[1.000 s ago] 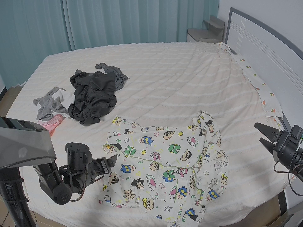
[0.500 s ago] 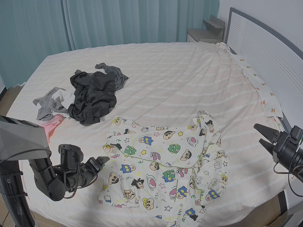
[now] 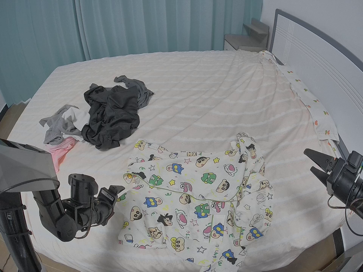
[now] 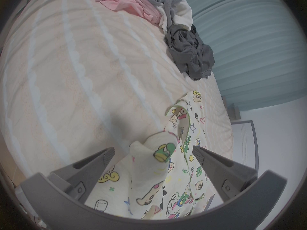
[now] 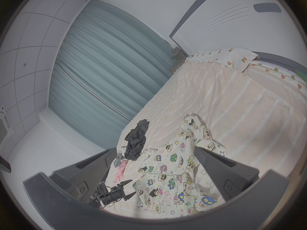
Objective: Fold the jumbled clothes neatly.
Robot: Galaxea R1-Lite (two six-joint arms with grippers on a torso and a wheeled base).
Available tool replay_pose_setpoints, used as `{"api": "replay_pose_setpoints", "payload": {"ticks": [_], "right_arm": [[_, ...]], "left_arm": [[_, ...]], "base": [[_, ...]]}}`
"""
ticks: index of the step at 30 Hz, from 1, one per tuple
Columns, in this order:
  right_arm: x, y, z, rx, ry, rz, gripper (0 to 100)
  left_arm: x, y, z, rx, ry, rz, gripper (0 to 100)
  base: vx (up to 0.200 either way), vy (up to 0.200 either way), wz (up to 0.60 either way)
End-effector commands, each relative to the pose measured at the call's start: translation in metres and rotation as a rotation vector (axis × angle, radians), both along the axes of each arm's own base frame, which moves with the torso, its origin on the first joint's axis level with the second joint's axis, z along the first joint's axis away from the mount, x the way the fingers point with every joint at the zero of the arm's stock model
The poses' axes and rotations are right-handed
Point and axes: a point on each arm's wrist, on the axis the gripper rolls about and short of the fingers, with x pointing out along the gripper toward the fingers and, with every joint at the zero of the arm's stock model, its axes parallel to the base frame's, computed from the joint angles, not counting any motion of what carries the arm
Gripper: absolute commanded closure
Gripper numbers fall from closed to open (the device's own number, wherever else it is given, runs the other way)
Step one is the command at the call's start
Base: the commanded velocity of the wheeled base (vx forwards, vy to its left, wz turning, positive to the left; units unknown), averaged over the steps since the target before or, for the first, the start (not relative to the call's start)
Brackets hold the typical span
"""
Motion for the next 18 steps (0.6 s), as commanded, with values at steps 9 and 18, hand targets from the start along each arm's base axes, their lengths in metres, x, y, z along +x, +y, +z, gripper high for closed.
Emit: {"api": "replay_pose_setpoints", "payload": {"ticks": [9,18], "right_arm": [[-0.001,0.001,0.001,0.002,-0.007,0.005,0],[-0.001,0.0,0.001,0.002,-0.009,0.004,0]], "left_arm": [[0.018,-0.01,-0.005,0.036,0.036,0.012,0],[0.023,-0.022,-0.008,0.076,0.054,0.009,100]], "base": [[0.0,0.0,0.0],[0.0,0.0,0.0]]}}
